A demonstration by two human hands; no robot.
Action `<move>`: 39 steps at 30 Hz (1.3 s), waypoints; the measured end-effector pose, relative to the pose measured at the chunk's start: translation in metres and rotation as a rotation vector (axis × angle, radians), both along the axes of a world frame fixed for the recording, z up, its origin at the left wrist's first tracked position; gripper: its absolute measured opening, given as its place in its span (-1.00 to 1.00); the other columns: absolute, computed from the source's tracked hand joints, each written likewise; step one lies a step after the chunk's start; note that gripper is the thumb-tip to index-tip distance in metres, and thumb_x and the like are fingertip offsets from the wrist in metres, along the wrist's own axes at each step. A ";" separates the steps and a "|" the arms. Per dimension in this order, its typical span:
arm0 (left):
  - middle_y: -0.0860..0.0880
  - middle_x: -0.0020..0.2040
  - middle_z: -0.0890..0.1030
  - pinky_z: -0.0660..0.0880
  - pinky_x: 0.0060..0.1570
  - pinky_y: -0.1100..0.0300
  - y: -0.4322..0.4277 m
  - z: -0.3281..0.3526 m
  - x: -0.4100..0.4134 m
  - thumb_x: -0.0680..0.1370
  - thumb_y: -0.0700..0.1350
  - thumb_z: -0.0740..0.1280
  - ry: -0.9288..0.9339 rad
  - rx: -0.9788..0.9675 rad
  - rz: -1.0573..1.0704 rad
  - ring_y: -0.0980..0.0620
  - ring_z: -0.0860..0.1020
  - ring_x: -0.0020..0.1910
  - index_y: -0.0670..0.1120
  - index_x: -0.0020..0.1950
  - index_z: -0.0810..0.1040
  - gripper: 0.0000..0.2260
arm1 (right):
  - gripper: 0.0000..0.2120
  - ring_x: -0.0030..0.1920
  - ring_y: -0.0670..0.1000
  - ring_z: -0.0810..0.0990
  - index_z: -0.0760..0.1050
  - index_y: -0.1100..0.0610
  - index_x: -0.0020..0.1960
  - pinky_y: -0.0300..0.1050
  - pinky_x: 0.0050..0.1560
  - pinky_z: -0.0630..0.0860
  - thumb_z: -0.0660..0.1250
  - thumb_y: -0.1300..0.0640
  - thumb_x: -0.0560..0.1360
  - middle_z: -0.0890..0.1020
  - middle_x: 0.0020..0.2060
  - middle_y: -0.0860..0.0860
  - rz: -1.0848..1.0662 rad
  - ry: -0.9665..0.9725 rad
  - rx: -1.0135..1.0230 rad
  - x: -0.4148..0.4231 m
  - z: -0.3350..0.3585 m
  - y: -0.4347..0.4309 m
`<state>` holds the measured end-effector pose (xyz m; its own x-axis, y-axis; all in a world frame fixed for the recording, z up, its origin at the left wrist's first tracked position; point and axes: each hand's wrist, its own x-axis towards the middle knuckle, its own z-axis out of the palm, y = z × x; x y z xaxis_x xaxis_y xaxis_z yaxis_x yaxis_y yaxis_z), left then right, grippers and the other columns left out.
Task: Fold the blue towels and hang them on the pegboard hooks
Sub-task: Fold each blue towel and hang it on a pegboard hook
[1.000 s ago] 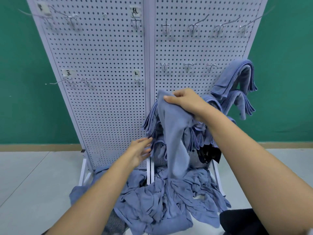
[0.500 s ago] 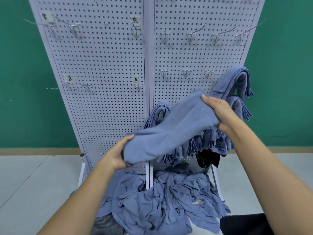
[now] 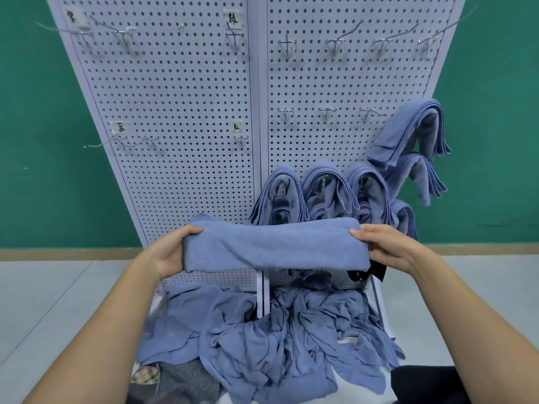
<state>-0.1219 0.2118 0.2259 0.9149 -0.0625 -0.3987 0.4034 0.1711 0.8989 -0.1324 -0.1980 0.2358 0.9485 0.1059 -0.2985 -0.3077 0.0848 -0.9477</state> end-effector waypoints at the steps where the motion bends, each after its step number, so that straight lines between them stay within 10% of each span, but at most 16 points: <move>1: -0.10 -0.16 0.67 0.47 -0.14 0.07 0.004 0.000 0.000 0.54 -0.14 0.30 -0.014 0.020 -0.002 -0.05 0.58 -0.17 -0.16 0.05 0.57 -0.85 | -0.93 -0.22 -0.04 0.68 0.50 0.26 -0.05 -0.21 -0.24 0.61 0.27 0.26 0.56 0.69 -0.19 0.09 0.010 -0.006 -0.012 -0.001 0.000 0.001; 9: -0.14 -0.16 0.68 0.57 -0.34 0.25 0.014 0.000 -0.005 0.56 -0.18 0.31 -0.084 0.183 -0.100 0.05 0.65 -0.30 -0.26 0.01 0.57 -0.85 | -0.86 -0.47 -0.11 0.40 0.47 0.18 0.03 -0.34 -0.51 0.38 0.28 0.10 0.58 0.51 -0.36 -0.01 0.127 0.020 -0.180 -0.004 -0.002 -0.006; 14: -0.06 -0.20 0.69 0.58 -0.27 0.29 0.015 0.005 -0.003 0.58 -0.14 0.28 -0.187 0.066 -0.032 0.08 0.63 -0.29 -0.21 0.06 0.56 -0.83 | -0.77 -0.22 -0.04 0.60 0.49 0.21 0.19 -0.22 -0.21 0.60 0.26 0.17 0.57 0.62 -0.06 0.09 0.093 -0.086 -0.022 -0.005 -0.005 -0.004; 18: 0.00 -0.23 0.69 0.57 -0.30 0.32 0.014 0.018 -0.004 0.62 -0.21 0.18 -0.370 -0.015 0.011 0.15 0.62 -0.31 -0.17 0.06 0.54 -0.84 | -0.72 -0.29 -0.05 0.64 0.55 0.14 0.07 -0.22 -0.29 0.60 0.40 0.20 0.36 0.69 -0.16 0.05 -0.002 -0.326 0.097 -0.005 0.008 -0.002; 26: -0.04 -0.14 0.70 0.60 -0.24 0.27 0.013 0.023 -0.013 0.60 -0.39 0.09 -0.444 0.001 -0.014 0.08 0.66 -0.22 -0.07 -0.15 0.70 -0.56 | -0.76 -0.29 -0.03 0.62 0.49 0.14 -0.15 -0.22 -0.36 0.56 0.14 0.36 0.59 0.69 -0.16 0.00 -0.095 -0.373 0.001 0.000 0.000 -0.004; 36: -0.11 0.00 0.67 0.47 0.03 0.02 0.009 0.028 -0.011 0.38 -0.08 0.13 -0.372 -0.141 -0.035 -0.09 0.57 -0.03 -0.09 -0.17 0.71 -0.66 | -0.77 -0.12 0.10 0.54 0.47 0.08 -0.17 -0.07 -0.16 0.48 0.17 0.02 0.60 0.56 -0.01 -0.01 -0.140 -0.321 -0.100 -0.005 0.010 0.004; 39: -0.09 -0.13 0.62 0.41 -0.14 0.04 0.001 0.028 -0.009 0.57 0.16 0.12 -0.347 -0.047 -0.026 -0.07 0.54 -0.18 -0.06 -0.24 0.63 -0.58 | -0.81 -0.34 -0.02 0.50 0.43 0.05 -0.20 -0.23 -0.39 0.44 0.29 0.02 0.56 0.52 -0.28 -0.02 -0.166 -0.360 -0.228 -0.006 0.009 0.005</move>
<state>-0.1312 0.2129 0.2534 0.9933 -0.0986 -0.0599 0.0796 0.2094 0.9746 -0.1381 -0.1933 0.2450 0.9947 -0.0862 0.0555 0.0451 -0.1180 -0.9920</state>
